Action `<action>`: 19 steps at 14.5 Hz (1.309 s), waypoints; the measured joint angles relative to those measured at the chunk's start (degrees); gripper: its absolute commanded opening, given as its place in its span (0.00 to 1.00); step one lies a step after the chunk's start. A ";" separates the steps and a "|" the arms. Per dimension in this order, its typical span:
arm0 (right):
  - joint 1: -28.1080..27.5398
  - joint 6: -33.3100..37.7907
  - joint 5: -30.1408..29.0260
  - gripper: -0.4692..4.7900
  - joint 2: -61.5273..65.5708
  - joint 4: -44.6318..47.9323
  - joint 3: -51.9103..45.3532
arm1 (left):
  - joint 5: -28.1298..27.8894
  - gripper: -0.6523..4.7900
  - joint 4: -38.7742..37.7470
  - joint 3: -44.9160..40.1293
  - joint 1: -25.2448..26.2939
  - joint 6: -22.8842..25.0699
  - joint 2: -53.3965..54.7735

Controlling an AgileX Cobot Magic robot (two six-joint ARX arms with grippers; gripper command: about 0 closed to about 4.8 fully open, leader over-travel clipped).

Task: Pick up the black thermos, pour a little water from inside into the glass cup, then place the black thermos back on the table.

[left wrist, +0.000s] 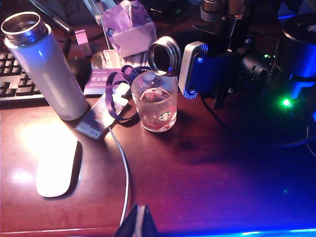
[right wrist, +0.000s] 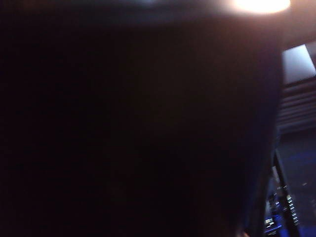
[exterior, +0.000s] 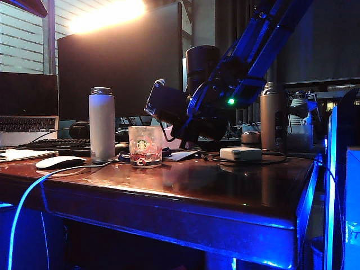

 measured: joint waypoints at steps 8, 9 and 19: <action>-0.35 -3.98 -0.61 0.55 0.00 4.07 0.00 | 0.00 0.11 0.00 0.00 0.00 0.00 0.00; -0.39 -5.09 -0.66 0.55 0.00 4.81 0.04 | 0.00 0.11 -0.04 0.00 0.00 0.00 0.00; -1.86 -9.29 -4.90 0.55 0.04 4.28 0.02 | 0.00 0.11 -0.20 0.00 0.00 -0.04 0.02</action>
